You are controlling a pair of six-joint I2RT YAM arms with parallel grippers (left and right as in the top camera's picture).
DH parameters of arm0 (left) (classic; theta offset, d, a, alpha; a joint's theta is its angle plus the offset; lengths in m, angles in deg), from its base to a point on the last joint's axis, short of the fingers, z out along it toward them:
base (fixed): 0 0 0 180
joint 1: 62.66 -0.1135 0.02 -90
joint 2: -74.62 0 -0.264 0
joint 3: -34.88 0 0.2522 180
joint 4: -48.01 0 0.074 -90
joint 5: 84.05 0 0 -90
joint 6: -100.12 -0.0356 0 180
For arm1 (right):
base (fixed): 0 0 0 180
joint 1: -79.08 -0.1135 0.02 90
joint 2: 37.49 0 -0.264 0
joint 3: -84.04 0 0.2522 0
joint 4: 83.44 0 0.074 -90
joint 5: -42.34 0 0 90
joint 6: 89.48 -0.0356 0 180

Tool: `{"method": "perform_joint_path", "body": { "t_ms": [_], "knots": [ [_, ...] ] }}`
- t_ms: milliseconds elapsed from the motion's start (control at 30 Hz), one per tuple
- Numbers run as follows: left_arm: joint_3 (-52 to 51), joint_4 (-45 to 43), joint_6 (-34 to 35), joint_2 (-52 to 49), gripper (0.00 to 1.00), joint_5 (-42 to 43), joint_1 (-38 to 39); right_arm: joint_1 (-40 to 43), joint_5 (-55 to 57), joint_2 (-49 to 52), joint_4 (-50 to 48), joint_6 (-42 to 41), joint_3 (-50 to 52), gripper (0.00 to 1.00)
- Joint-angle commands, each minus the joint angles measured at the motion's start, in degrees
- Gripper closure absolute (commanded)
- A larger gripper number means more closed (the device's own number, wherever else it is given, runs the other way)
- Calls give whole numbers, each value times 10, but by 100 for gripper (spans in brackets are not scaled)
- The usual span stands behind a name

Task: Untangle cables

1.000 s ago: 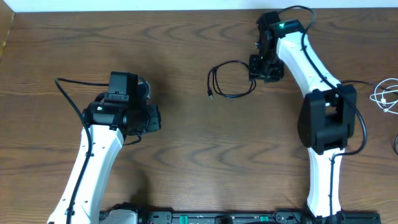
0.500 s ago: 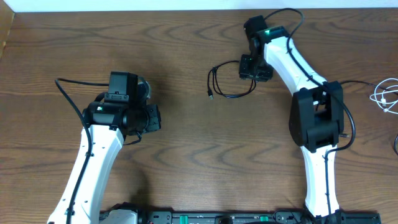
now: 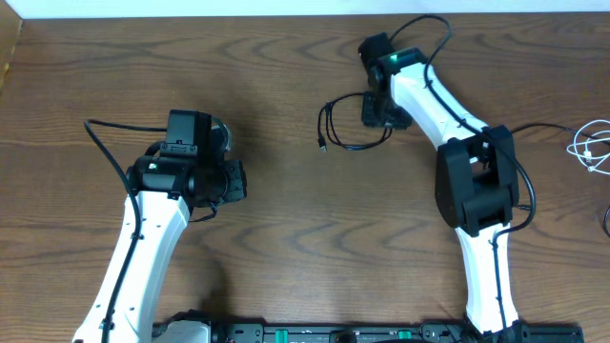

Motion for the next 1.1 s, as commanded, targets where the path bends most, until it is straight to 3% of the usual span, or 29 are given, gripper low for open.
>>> {"method": "perform_joint_path", "body": {
  "t_ms": [0,100,200,400,633,900,1000,1067],
  "knots": [
    [-3,2,7,-3,84,-2,1,-13,11,3,-10,-9,33,55],
    [-3,2,7,-3,83,-2,1,-15,9,3,-16,-19,56,59],
    [-3,2,7,-3,84,-2,1,-15,0,3,0,-17,61,82],
    [-3,2,7,-3,84,-2,1,-6,-6,-20,50,-1,59,89],
    [-3,2,7,-3,84,-2,1,25,-113,-139,53,72,59,94],
    [-3,2,7,-3,84,-2,1,37,-120,-267,58,89,59,99],
    [-3,2,7,-3,84,-2,1,36,-119,-286,60,89,59,98],
    [-3,2,7,-3,84,-2,1,36,-120,-285,67,89,60,91]
  ]
}}
